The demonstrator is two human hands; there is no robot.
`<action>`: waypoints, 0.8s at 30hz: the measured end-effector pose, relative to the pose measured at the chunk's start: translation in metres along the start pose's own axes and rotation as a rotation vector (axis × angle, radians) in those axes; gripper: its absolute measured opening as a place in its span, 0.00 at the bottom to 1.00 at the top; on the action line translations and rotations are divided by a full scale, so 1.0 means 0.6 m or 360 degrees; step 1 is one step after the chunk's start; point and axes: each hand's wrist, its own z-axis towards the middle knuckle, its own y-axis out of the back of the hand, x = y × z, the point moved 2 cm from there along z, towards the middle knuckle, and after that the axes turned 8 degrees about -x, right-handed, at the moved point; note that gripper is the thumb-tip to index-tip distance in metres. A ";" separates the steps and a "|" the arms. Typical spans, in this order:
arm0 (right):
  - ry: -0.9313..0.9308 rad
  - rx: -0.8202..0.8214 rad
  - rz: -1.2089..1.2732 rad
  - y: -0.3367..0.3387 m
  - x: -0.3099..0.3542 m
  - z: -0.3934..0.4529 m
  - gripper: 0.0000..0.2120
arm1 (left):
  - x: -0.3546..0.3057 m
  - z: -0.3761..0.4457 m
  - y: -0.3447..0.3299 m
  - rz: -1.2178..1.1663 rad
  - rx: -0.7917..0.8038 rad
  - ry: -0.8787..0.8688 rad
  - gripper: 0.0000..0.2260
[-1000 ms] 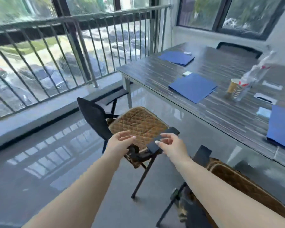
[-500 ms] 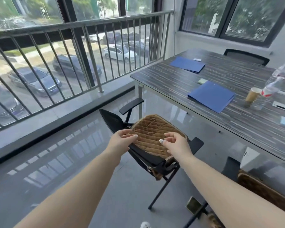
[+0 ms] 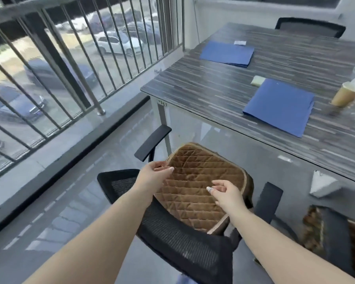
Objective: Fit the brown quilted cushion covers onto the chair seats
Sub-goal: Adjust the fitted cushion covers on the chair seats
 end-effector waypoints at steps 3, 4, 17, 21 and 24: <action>-0.0050 -0.0041 -0.0017 -0.018 0.017 0.057 0.11 | -0.016 0.081 -0.007 0.0039 0.0045 0.0056 0.15; -0.0066 -0.0059 -0.0012 -0.024 0.019 0.076 0.11 | -0.015 0.111 -0.012 0.0082 0.0070 0.0070 0.15; -0.0388 -0.0548 -0.0181 -0.095 -0.127 0.244 0.24 | 0.154 0.435 -0.120 0.0758 0.0356 -0.0082 0.23; -0.0503 -0.0517 -0.0424 -0.138 -0.202 0.259 0.28 | 0.210 0.520 -0.130 0.1046 0.0521 -0.0091 0.34; -0.0588 -0.0520 -0.0668 -0.166 -0.247 0.273 0.31 | 0.242 0.576 -0.140 0.1304 0.0550 -0.0186 0.41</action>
